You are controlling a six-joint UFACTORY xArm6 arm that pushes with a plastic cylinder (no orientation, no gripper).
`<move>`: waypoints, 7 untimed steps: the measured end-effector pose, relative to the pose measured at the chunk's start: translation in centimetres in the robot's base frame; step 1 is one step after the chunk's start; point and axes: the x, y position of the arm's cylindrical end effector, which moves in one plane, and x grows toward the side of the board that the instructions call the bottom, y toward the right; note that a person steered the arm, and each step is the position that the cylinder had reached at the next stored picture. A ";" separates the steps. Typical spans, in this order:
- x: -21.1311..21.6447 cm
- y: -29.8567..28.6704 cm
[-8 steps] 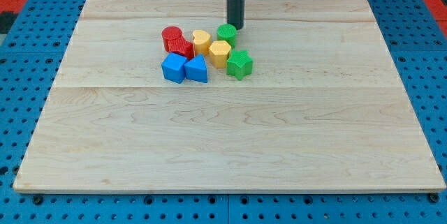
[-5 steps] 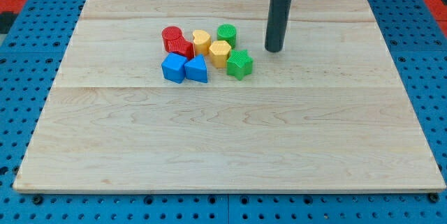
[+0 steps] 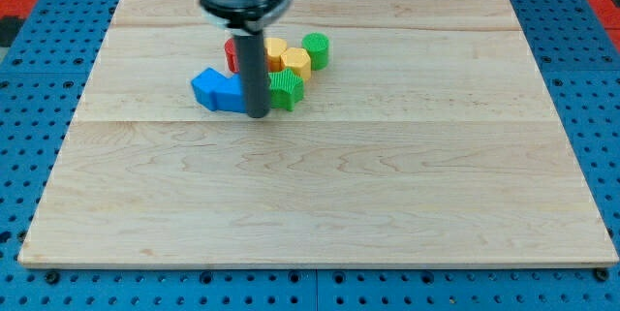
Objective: Push the blue cube towards the top left corner of the board
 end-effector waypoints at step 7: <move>-9.6 -8.3</move>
